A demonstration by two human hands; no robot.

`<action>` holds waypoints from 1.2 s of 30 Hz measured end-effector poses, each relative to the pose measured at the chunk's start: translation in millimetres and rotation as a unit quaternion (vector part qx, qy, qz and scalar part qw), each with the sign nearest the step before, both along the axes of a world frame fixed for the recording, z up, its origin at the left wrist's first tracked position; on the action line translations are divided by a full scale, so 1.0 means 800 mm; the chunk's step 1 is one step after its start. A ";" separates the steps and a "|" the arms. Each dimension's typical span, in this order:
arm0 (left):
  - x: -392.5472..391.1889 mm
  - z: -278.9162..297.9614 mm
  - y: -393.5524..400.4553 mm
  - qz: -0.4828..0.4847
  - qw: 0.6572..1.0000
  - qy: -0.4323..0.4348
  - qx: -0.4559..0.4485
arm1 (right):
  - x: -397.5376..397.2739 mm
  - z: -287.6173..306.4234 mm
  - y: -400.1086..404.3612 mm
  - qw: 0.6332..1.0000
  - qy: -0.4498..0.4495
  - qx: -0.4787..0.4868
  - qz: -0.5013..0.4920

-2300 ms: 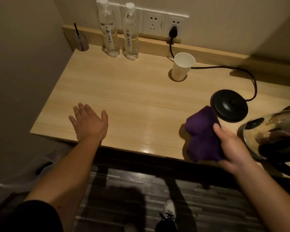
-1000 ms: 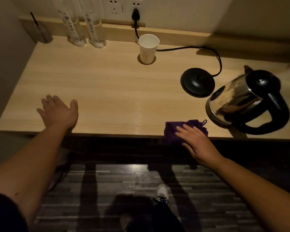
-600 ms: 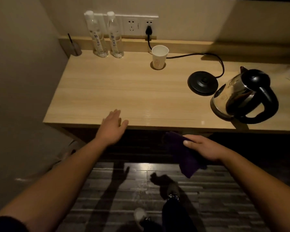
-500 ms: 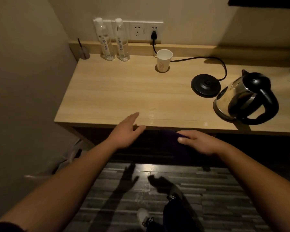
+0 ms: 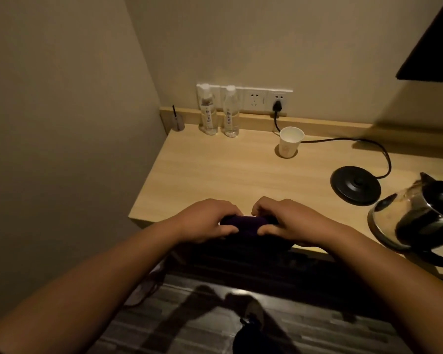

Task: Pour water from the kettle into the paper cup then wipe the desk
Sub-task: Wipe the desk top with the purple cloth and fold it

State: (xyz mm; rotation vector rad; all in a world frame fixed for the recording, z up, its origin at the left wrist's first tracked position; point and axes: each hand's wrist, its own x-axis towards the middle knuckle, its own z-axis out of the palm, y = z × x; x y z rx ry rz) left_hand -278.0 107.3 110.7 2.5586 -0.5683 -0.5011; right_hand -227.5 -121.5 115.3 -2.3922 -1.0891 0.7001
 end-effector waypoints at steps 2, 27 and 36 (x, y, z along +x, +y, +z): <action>0.017 0.006 0.024 0.009 1.000 0.003 0.019 | 0.023 -0.004 0.012 1.000 -0.002 -0.021 0.015; 0.050 -0.195 0.276 -0.041 0.975 -0.068 0.207 | 0.047 -0.213 0.238 0.983 -0.181 -0.022 -0.025; 0.028 -0.214 0.291 -0.051 0.971 -0.012 0.234 | 0.027 -0.223 0.211 0.979 -0.155 -0.130 0.025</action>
